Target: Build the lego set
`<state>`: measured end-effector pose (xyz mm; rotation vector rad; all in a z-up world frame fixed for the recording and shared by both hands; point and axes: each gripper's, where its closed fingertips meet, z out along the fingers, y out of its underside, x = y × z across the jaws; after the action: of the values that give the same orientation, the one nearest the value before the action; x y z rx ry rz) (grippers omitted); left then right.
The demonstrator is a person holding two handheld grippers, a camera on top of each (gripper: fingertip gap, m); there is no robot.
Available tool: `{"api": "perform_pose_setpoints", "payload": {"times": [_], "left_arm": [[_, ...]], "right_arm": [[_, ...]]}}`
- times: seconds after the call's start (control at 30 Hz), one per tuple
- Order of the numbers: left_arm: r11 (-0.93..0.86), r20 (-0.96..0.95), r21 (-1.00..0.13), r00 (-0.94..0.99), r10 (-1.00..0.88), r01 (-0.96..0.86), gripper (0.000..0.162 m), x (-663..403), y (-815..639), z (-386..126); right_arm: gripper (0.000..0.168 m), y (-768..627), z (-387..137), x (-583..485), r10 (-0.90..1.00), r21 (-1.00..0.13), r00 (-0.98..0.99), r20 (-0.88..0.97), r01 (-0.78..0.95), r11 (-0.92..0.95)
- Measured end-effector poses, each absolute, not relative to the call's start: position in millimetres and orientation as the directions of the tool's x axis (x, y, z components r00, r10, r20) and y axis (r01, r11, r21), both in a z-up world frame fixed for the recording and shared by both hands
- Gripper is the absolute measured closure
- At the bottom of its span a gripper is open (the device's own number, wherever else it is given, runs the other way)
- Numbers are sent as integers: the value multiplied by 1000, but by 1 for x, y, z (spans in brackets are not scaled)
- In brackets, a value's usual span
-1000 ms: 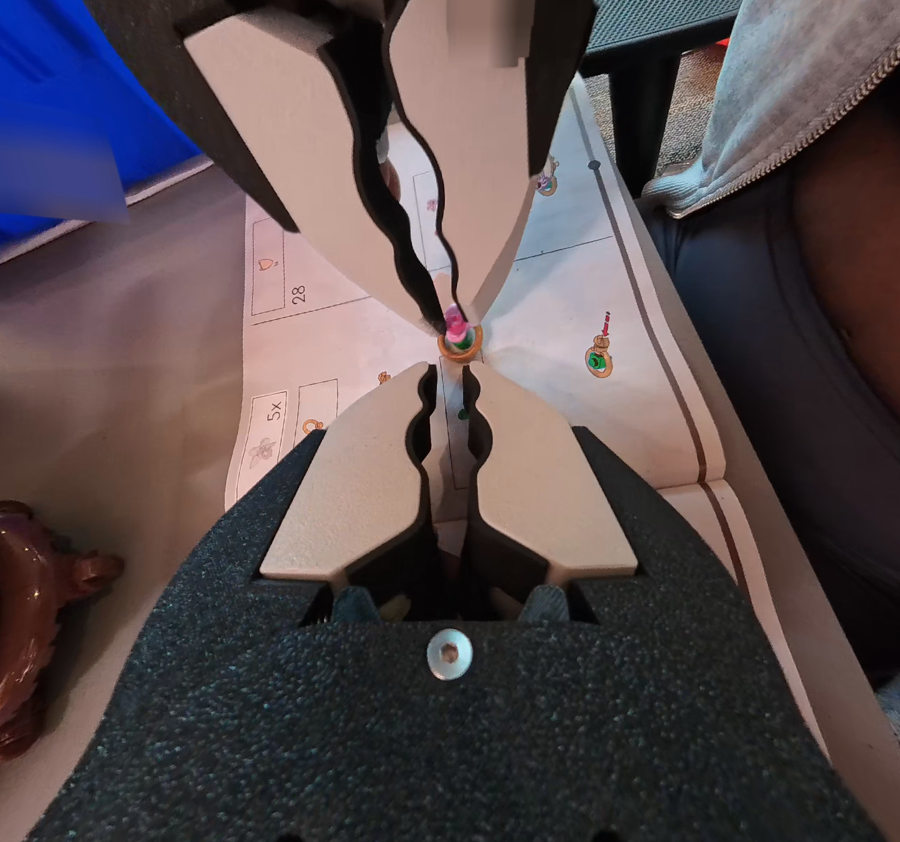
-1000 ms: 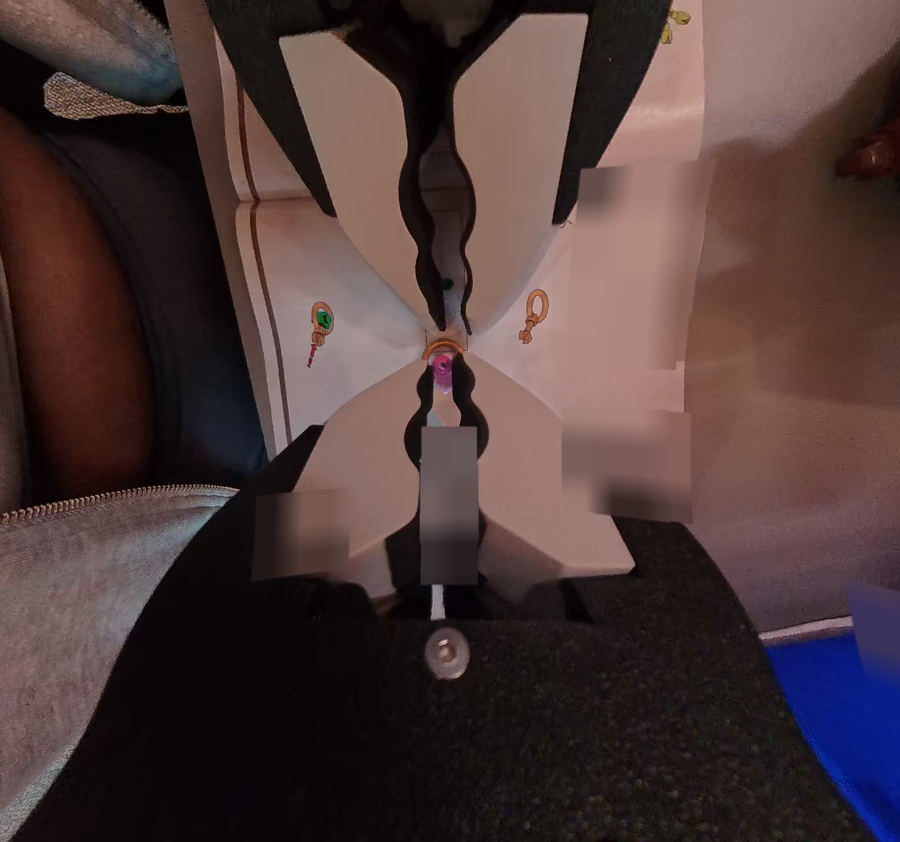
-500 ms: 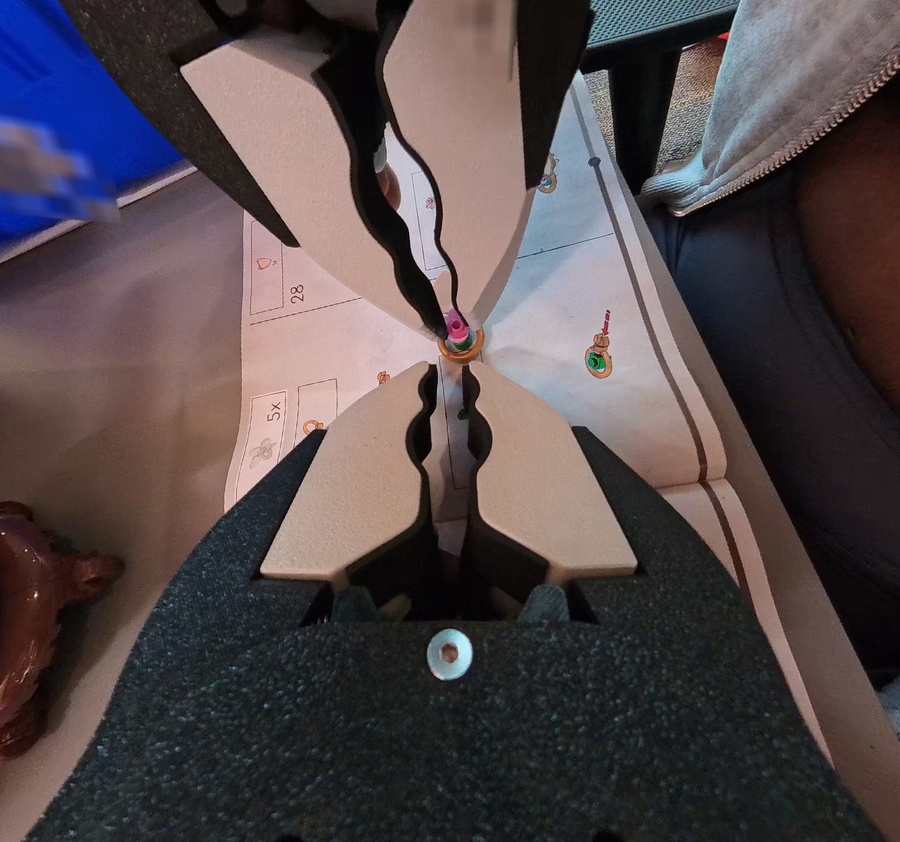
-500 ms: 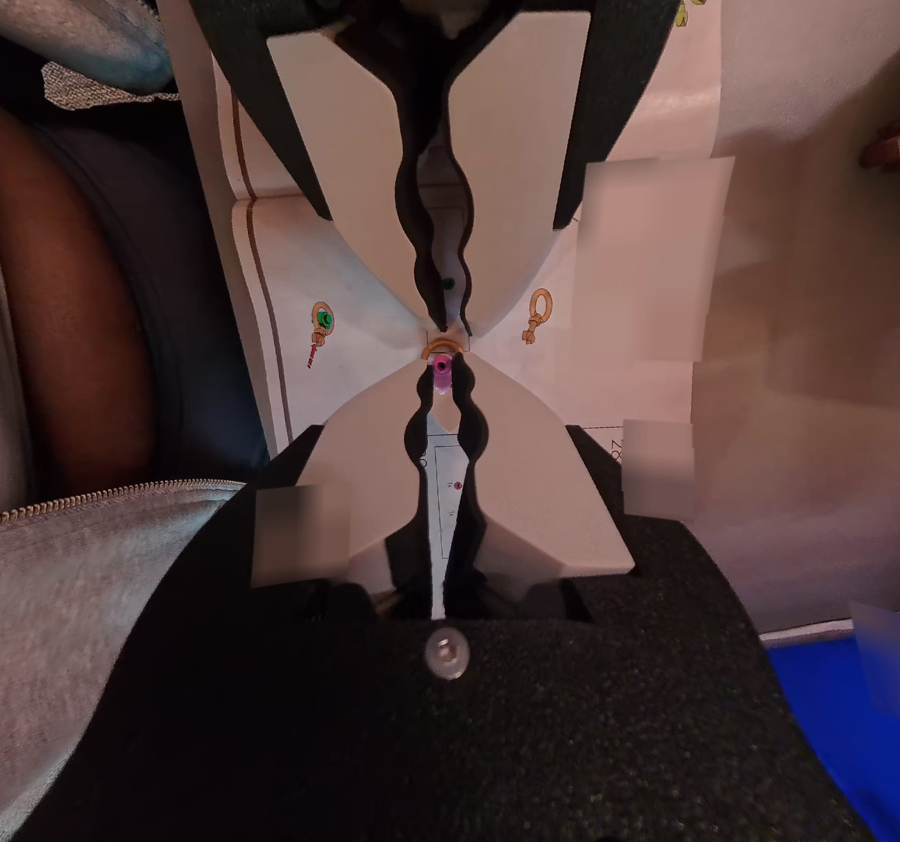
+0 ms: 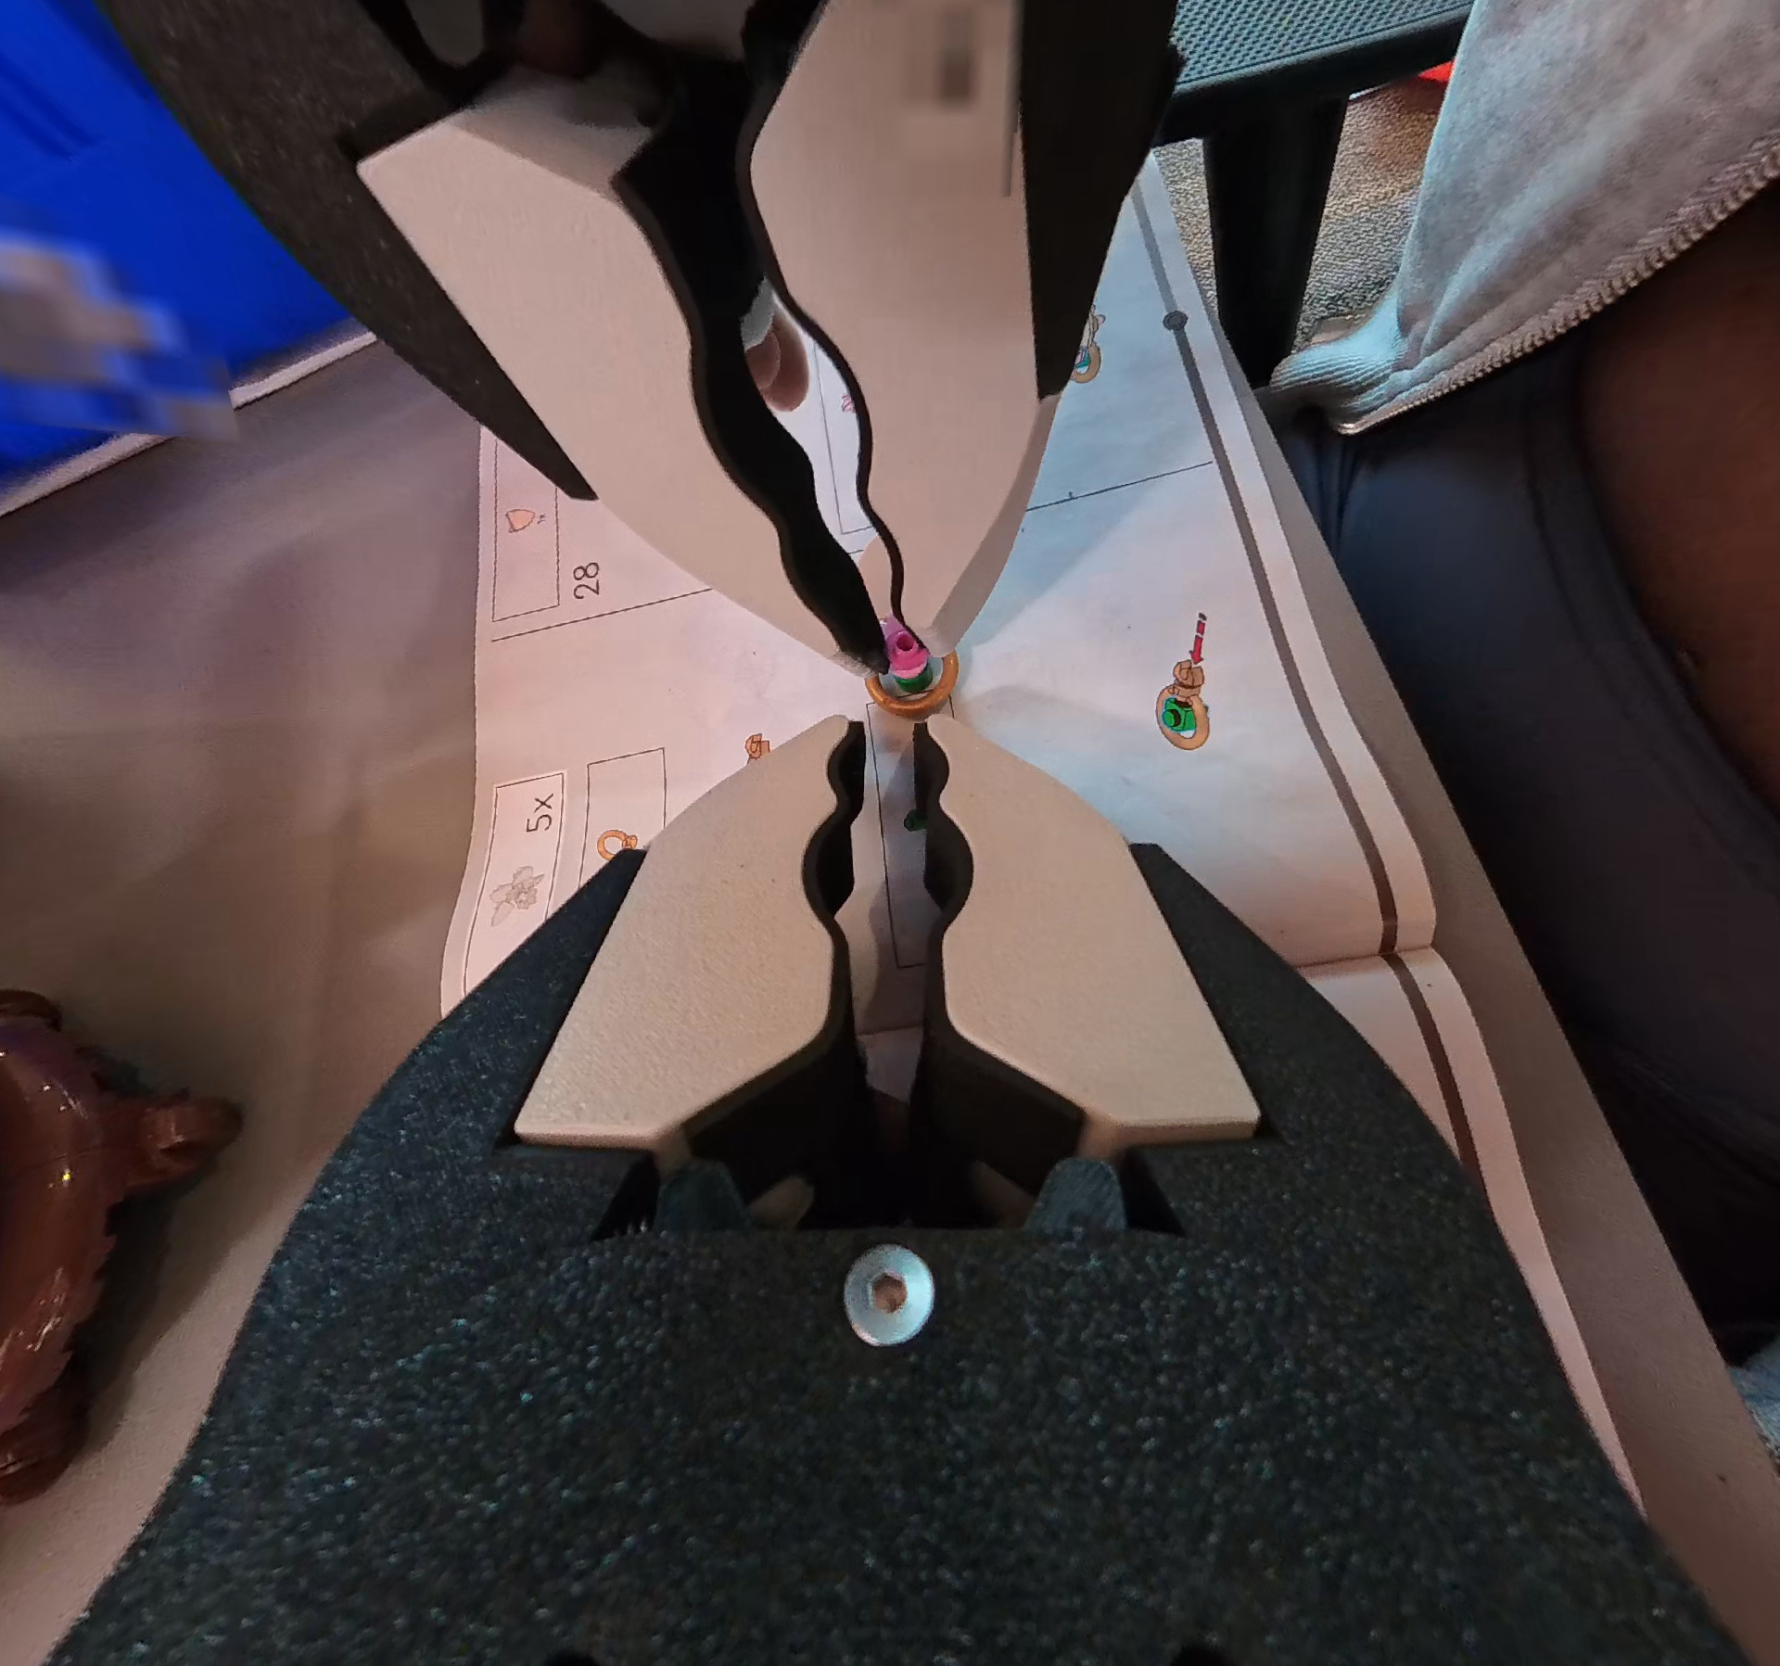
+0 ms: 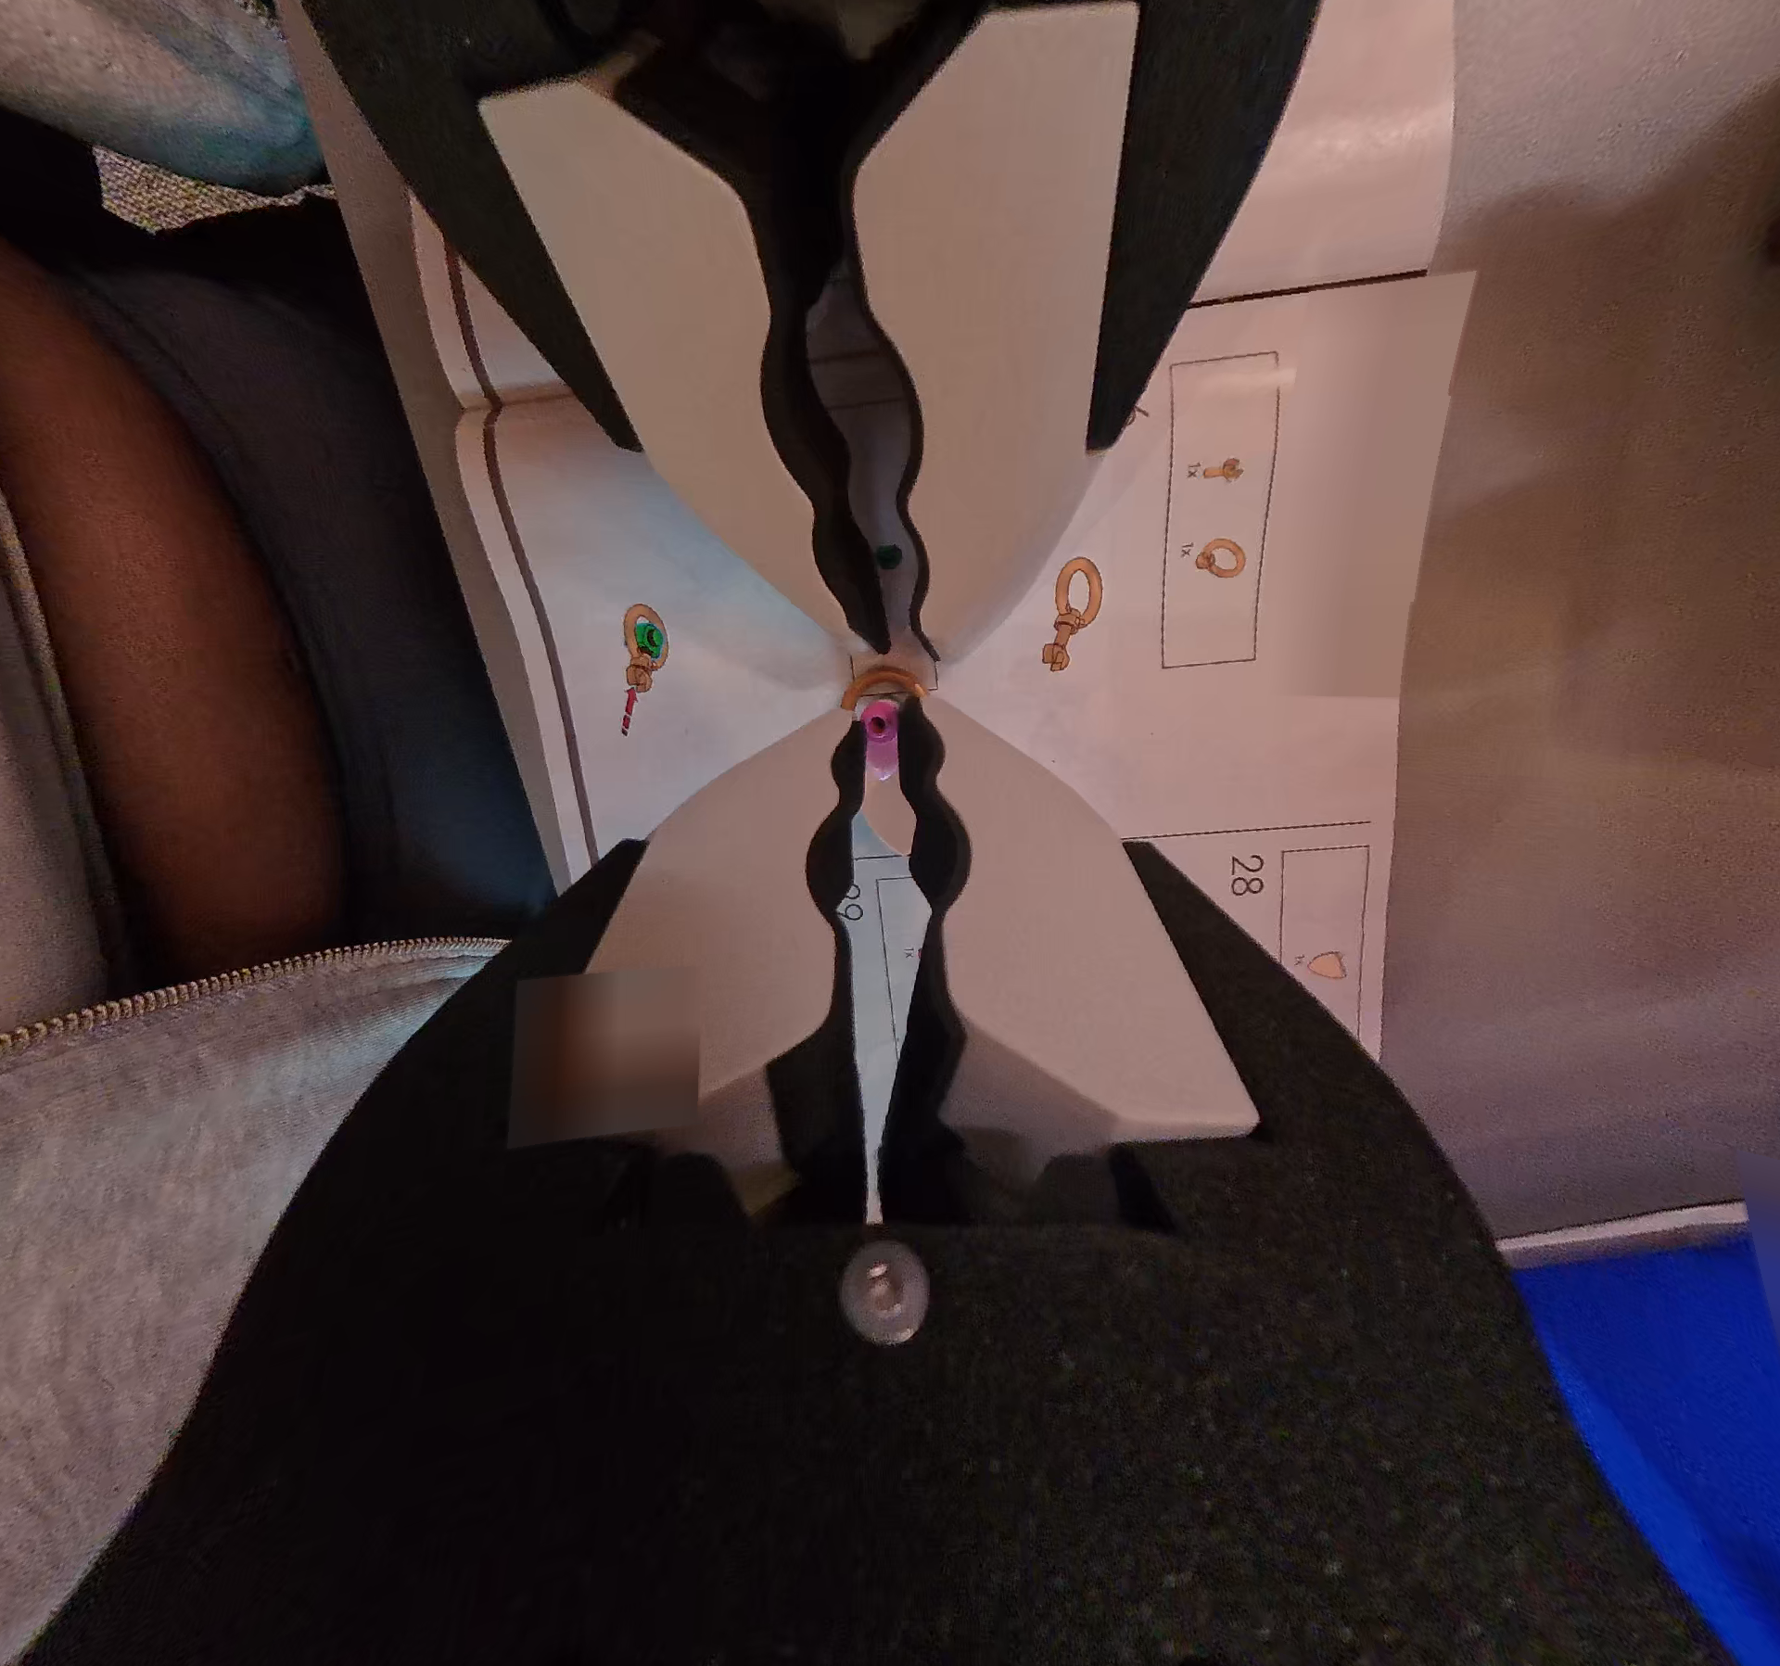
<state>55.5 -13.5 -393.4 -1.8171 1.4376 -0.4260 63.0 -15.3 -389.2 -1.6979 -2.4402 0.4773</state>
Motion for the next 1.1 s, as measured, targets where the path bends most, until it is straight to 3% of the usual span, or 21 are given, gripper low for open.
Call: {"api": "perform_pose_setpoints", "payload": {"times": [0.03,0.33,0.57,0.63,0.73,0.93,1.07,1.1], "left_arm": [[-72,-193,-734,309,-931,-675,153,55,-13,-393],[-80,-187,-739,317,-930,-669,153,55,-13,-393],[-63,-202,-736,307,-930,-674,152,54,-15,-393],[-83,-185,-739,321,-929,-668,152,53,-14,-393],[-89,-180,-744,326,-928,-663,151,53,-13,-392],[-99,-172,-744,332,-927,-661,151,53,-12,-392],[-104,-167,-742,333,-928,-662,152,52,-12,-393],[-104,-168,-740,332,-928,-664,152,52,-13,-393]], "right_arm": [[161,-15,-389,63,932,-324,-355,-75,892,314],[160,-18,-391,64,932,-296,-345,-109,907,301],[160,-18,-396,57,907,-349,-409,-102,868,352],[136,-20,-393,59,900,-383,-403,-167,868,318],[121,-18,-387,61,897,-415,-392,-204,865,283],[129,-10,-381,72,902,-428,-407,-141,847,315],[160,-7,-375,72,908,-455,-411,-80,826,333],[161,-6,-373,70,909,-463,-412,-67,820,337]]}}
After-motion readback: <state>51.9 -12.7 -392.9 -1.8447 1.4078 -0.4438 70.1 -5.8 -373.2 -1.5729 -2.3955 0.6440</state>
